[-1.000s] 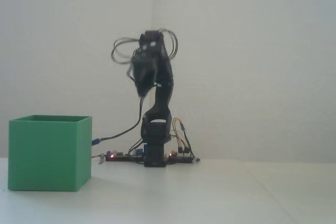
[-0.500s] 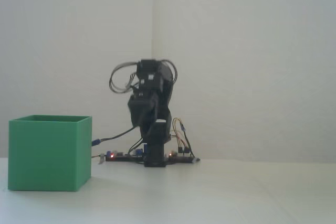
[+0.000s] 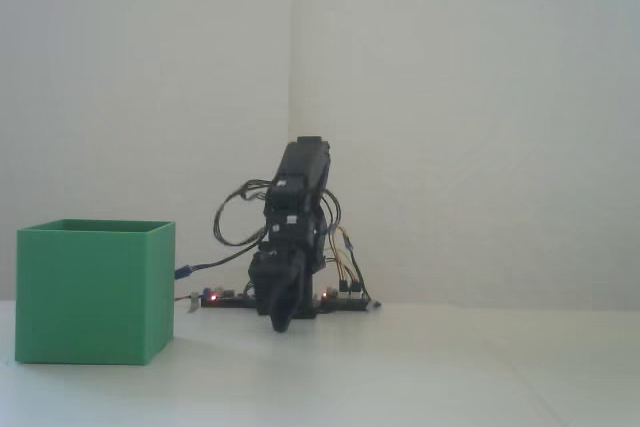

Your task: Grasp a red block and put it in the green bin.

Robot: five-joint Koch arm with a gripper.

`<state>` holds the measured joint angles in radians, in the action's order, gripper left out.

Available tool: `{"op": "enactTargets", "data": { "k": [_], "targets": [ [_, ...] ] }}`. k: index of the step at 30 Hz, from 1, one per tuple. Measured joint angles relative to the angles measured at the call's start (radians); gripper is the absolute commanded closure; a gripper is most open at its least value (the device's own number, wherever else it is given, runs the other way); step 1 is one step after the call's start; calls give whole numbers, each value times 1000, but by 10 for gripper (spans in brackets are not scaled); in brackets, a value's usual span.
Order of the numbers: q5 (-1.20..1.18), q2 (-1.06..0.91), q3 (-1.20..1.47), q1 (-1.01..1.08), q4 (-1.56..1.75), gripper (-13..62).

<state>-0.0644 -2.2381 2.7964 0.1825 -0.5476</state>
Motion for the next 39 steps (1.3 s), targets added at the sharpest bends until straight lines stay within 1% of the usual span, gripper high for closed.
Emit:
{"op": "enactTargets", "data": {
  "k": [5, 9, 16, 22, 31, 39],
  "targets": [
    [5, 0, 187, 0, 390, 134],
    [8, 0, 282, 2, 577, 135],
    [12, 0, 282, -8, 592, 135],
    [11, 0, 282, -118, 592, 136],
    [5, 0, 282, -130, 592, 146],
    [3, 0, 282, -221, 592, 148]
  ]
}}
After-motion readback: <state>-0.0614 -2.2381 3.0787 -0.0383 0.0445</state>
